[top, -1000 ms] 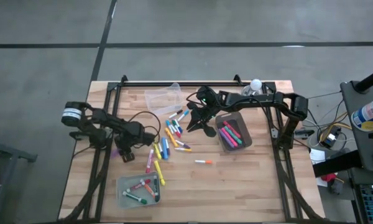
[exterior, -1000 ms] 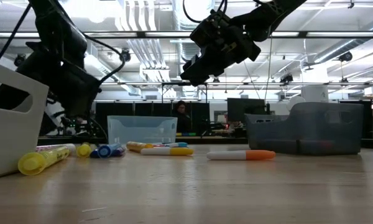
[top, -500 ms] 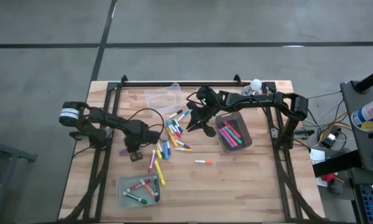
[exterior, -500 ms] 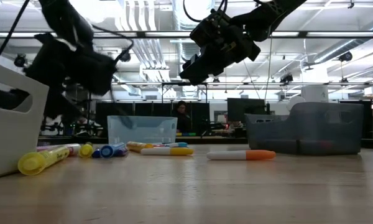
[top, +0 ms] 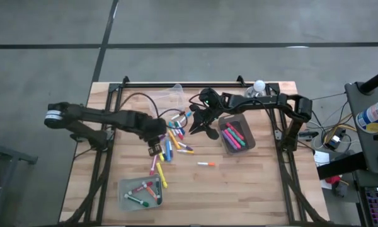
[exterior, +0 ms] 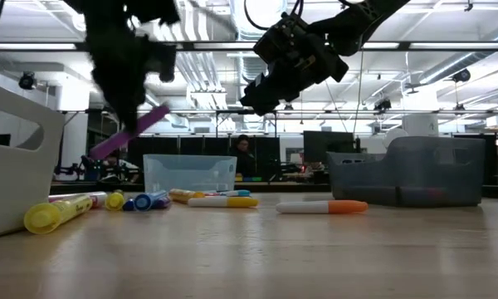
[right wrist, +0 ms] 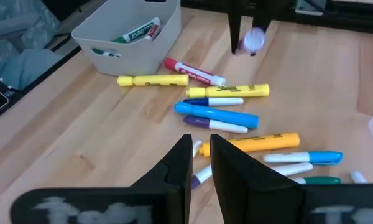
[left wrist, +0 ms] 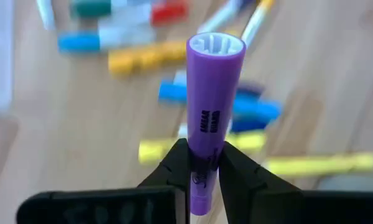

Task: Pick & Place Markers
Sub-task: Put the purple highlighter pen into the black bin

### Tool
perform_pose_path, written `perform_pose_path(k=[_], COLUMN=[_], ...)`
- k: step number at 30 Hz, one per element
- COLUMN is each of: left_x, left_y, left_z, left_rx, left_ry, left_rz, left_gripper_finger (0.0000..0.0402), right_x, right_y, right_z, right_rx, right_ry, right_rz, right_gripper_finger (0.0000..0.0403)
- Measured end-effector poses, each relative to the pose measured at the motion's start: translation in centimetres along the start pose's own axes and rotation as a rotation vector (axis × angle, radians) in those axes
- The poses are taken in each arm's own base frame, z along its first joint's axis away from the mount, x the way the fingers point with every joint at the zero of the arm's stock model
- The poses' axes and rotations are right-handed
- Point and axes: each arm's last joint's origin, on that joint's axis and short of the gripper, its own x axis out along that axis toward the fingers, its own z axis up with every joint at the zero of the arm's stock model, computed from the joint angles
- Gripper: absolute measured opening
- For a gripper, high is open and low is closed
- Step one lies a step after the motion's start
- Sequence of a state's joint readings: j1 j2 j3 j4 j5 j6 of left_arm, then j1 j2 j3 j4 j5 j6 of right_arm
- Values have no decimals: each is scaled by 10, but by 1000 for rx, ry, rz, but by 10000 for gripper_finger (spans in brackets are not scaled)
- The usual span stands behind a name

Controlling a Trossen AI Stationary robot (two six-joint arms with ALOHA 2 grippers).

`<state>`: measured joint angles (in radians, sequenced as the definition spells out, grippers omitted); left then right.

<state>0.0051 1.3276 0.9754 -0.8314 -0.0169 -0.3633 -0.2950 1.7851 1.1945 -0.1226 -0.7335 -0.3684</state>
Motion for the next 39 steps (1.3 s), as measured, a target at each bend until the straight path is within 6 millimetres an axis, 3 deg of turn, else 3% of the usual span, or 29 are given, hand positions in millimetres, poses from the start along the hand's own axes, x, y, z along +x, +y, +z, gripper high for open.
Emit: perform_pose_path(k=[5,10,15,19,35,39], left_x=[-21,-26,-28,-30,-36,-37], left_y=[-7,-10,-11,-12,-13,-13], left_z=[20,29,30,34,49,51], left_rx=[22,44,46,73,150,180], left_ry=[-195,-258,-265,-307,-481,-507], left_rz=[-70,-90,-92,-102,-98,-68], left_gripper_finger=[47,48,49,49,50,50], right_x=[7,13,12,11,11,11], right_y=[6,11,6,6,8,9], right_z=[9,22,22,29,42,41], right_rx=[3,8,43,12,-44,-40], right_ry=[-62,-141,-136,-192,-306,-303], right_rz=[3,-36,-131,-138,-147,-146], right_gripper_finger=[65,120,184,210,214,194])
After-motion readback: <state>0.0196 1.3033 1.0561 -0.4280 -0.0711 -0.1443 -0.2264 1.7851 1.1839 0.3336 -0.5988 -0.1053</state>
